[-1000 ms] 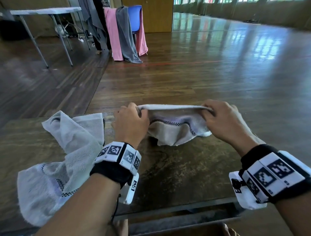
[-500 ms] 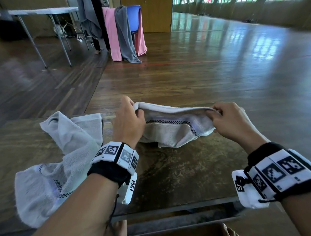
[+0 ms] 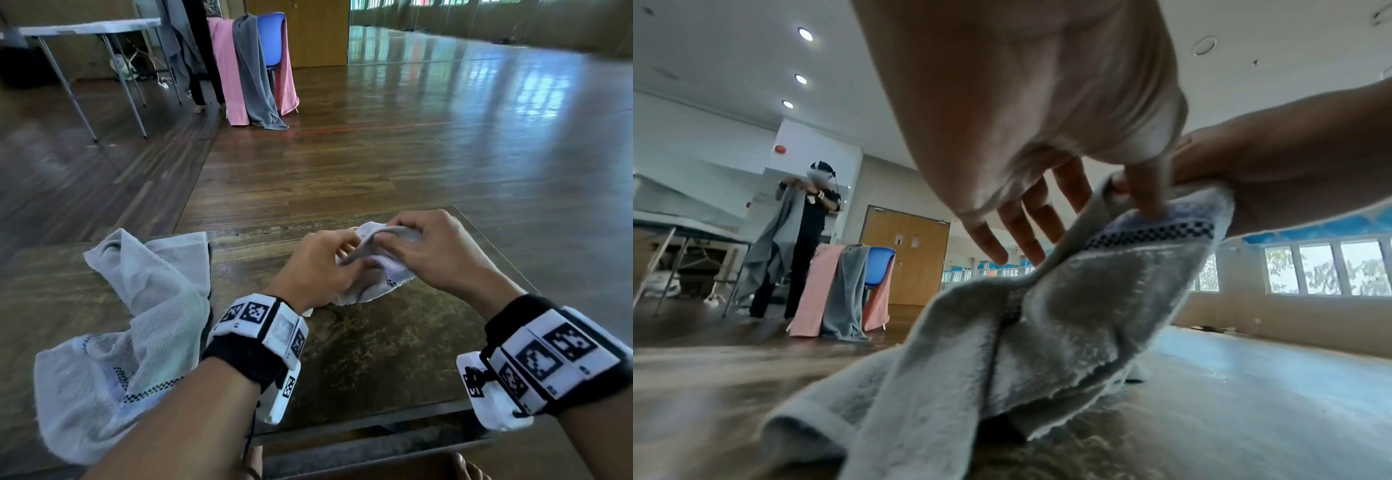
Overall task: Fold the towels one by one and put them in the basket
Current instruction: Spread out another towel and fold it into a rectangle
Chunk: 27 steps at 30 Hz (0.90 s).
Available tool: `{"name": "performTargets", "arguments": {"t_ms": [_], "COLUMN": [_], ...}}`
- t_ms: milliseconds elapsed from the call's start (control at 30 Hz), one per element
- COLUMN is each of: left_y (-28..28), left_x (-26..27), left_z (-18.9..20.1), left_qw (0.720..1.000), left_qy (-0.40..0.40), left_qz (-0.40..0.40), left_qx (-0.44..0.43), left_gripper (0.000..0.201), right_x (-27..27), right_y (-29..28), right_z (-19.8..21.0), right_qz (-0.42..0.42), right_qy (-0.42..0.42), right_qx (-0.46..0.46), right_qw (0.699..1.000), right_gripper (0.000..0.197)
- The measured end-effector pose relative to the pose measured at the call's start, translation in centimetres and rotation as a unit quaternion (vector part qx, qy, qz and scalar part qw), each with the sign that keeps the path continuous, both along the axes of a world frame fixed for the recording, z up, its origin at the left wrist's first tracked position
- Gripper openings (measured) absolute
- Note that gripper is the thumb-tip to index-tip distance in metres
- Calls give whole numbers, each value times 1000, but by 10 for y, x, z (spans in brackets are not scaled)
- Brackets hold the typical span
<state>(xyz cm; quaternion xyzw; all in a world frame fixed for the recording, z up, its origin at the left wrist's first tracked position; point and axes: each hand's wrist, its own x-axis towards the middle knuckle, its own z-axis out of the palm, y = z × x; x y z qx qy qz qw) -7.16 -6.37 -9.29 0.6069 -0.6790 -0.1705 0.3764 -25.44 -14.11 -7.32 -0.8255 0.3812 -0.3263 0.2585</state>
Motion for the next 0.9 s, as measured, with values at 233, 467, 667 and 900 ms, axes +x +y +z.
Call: {"name": "performTargets", "arguments": {"t_ms": [233, 467, 667, 900], "left_y": [-3, -2, -8, -13], "left_x": [8, 53, 58, 48], "left_z": [-1, -12, -16, -14], "left_qw": [999, 986, 975, 971], "left_qy": [43, -66, 17, -10], "left_qz": [17, 150, 213, 199], "left_qx": [-2, 21, 51, 135], "left_gripper": [15, 14, 22, 2], "right_x": [-12, -47, -58, -56], "right_y": [-6, -26, -31, -33], "right_z": [7, 0, -14, -40], "right_qz": [33, -64, -76, -79], "right_qy": [-22, -87, -29, 122], "right_qx": [15, -10, 38, 45], "right_qw": [999, 994, 996, 988], "right_gripper": [12, 10, 13, 18]}}
